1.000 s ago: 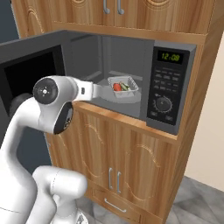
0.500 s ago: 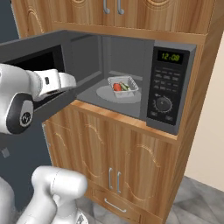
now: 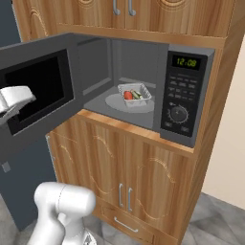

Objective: Place the tupperware containing the fish and sweet potato meal in the microwave. Close the microwave door and press the start button to reheat the meal.

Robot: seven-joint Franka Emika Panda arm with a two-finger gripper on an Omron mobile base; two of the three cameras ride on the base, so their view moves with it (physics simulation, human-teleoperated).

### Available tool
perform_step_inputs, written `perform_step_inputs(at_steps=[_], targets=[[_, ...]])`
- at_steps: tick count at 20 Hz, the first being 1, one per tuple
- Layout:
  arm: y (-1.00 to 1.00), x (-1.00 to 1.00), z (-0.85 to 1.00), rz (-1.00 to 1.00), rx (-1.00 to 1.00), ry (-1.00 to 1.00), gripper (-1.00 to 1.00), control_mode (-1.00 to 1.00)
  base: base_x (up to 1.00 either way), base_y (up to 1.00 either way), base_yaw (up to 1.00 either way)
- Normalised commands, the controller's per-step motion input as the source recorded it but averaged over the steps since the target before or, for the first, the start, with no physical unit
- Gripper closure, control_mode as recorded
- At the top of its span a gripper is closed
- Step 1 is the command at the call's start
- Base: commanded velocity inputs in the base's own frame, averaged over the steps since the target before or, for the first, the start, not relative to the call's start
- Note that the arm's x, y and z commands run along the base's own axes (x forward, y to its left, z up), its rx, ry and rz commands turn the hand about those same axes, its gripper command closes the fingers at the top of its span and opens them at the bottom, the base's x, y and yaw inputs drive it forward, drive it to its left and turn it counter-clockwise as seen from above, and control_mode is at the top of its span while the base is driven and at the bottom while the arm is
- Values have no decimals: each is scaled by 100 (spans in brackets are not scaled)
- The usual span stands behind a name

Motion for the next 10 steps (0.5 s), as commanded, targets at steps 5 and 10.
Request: perform_step_inputs(at_steps=[5,10], targets=[[90,-37,32,0,-17,1,-100,-100,0,0,0],[97,-22,6,0,-23,2,-100,-100,0,0,0]])
